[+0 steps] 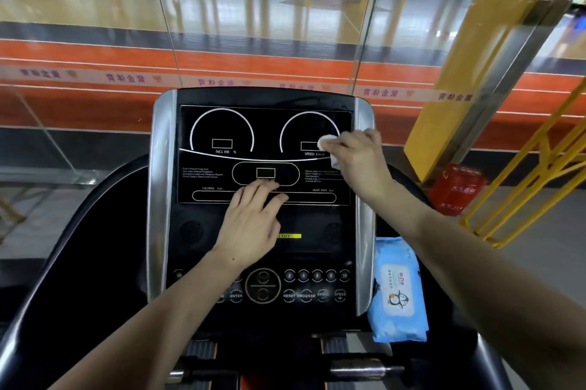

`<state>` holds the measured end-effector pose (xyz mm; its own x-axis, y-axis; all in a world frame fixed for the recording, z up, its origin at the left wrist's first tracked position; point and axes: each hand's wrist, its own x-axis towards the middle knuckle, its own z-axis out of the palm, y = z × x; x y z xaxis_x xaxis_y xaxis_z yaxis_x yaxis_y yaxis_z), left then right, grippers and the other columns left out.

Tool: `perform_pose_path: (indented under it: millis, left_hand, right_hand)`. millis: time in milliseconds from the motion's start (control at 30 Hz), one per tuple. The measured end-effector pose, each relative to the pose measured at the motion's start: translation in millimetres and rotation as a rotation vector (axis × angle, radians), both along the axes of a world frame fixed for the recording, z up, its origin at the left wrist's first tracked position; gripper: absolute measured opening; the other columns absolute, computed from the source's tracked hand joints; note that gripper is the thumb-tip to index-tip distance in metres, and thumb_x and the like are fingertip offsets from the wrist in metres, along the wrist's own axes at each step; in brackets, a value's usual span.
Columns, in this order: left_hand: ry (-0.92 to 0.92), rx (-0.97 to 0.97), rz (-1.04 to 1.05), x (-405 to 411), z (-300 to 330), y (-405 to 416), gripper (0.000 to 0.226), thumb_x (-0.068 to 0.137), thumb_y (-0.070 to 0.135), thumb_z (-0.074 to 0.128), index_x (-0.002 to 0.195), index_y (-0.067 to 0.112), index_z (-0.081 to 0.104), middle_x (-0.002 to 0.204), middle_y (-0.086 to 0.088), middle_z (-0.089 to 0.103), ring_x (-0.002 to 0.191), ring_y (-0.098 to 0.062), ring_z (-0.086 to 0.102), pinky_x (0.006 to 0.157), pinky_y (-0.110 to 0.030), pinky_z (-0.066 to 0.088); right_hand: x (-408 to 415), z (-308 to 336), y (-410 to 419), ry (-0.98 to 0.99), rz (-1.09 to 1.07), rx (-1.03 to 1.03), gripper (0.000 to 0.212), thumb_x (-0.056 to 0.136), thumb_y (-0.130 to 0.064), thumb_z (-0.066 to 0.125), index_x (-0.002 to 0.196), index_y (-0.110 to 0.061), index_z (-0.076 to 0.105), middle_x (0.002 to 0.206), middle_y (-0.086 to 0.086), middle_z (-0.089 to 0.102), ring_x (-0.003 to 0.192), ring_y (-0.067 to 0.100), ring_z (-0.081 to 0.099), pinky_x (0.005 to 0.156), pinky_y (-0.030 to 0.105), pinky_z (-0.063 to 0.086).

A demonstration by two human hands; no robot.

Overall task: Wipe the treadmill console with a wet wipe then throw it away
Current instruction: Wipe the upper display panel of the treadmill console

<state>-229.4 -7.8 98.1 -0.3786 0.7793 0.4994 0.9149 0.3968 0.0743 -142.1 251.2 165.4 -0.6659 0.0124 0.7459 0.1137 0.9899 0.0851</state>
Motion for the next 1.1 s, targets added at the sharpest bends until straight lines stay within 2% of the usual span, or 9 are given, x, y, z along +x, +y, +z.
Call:
perform_pose_path:
  millis: [167,367,500,667,733,833,900,1033,1100]
  left_hand:
    - [-0.012,-0.029,0.043,7.4,-3.3,-7.3,0.048,0.086,0.015,0.060,0.134,0.016,0.062,0.143,-0.006,0.054,0.137,-0.030,0.046,0.114,-0.050,0.040]
    - [-0.015,-0.019,0.068,3.0,-1.0,-20.1,0.049,0.086,0.016,0.058,0.135,0.016,0.060,0.143,-0.007,0.053,0.137,-0.030,0.045,0.113,-0.050,0.041]
    - [-0.021,-0.009,0.066,-7.9,4.5,-27.7,0.048,0.086,0.014,0.061,0.134,0.016,0.061,0.142,-0.007,0.053,0.137,-0.031,0.045,0.114,-0.050,0.040]
    - [-0.008,0.005,0.044,-17.0,9.0,-40.5,0.049,0.085,0.014,0.063,0.135,0.017,0.062,0.142,-0.007,0.053,0.137,-0.031,0.045,0.113,-0.051,0.041]
    - [-0.013,0.005,0.045,-22.2,7.3,-45.3,0.050,0.085,0.014,0.064,0.135,0.017,0.061,0.142,-0.007,0.053,0.136,-0.031,0.045,0.114,-0.050,0.041]
    - [-0.013,0.005,0.025,-28.7,0.3,-50.1,0.050,0.085,0.014,0.062,0.135,0.016,0.060,0.143,-0.007,0.052,0.138,-0.031,0.045,0.115,-0.048,0.038]
    - [-0.003,0.009,-0.004,-30.7,-4.4,-53.7,0.050,0.085,0.014,0.060,0.135,0.016,0.060,0.144,-0.007,0.052,0.139,-0.030,0.044,0.116,-0.047,0.037]
    - [-0.023,0.017,-0.002,-35.1,-1.0,-57.4,0.051,0.086,0.014,0.058,0.137,0.016,0.059,0.146,-0.007,0.050,0.142,-0.028,0.041,0.117,-0.049,0.039]
    - [-0.023,0.020,0.014,-36.4,1.7,-59.3,0.050,0.087,0.015,0.056,0.137,0.017,0.058,0.147,-0.007,0.050,0.144,-0.027,0.040,0.117,-0.050,0.039]
  right_hand:
    - [-29.6,20.1,-11.1,-0.037,-0.079,-0.054,0.047,0.069,0.008,0.072,0.104,-0.024,0.075,0.075,-0.004,0.055,0.072,0.027,0.057,0.085,0.045,0.039]
    - [26.7,-58.6,-48.1,-0.148,0.167,0.067,0.042,0.076,0.000,0.080,0.112,-0.022,0.077,0.100,-0.011,0.071,0.084,0.020,0.058,0.090,0.039,0.037]
    - [-11.5,-3.8,-36.7,-0.161,0.087,0.059,0.048,0.065,0.001,0.082,0.106,-0.024,0.075,0.082,-0.005,0.064,0.079,0.028,0.060,0.082,0.043,0.042]
    - [-62.6,45.9,-28.9,-0.072,-0.079,-0.072,0.044,0.060,0.007,0.077,0.091,-0.024,0.075,0.064,-0.004,0.051,0.058,0.028,0.054,0.063,0.031,0.039]
    - [-44.0,14.0,-48.8,-0.092,0.006,-0.069,0.040,0.069,0.004,0.074,0.097,-0.025,0.075,0.068,-0.005,0.057,0.061,0.025,0.054,0.066,0.034,0.043]
    - [5.1,-50.9,-86.3,-0.170,0.125,0.013,0.039,0.081,0.003,0.070,0.111,-0.021,0.076,0.092,-0.008,0.069,0.076,0.021,0.057,0.082,0.039,0.044]
    - [11.2,-53.9,-93.2,-0.209,0.188,0.047,0.040,0.083,0.003,0.069,0.116,-0.018,0.075,0.101,-0.008,0.072,0.082,0.020,0.059,0.088,0.038,0.043]
    - [-53.8,29.4,-62.4,-0.138,0.061,0.001,0.038,0.065,0.005,0.078,0.094,-0.020,0.077,0.062,-0.006,0.057,0.056,0.023,0.057,0.062,0.028,0.043]
    - [-75.6,58.4,-50.2,-0.052,-0.036,-0.085,0.035,0.065,0.008,0.082,0.091,-0.015,0.078,0.060,0.001,0.059,0.055,0.024,0.059,0.060,0.026,0.041]
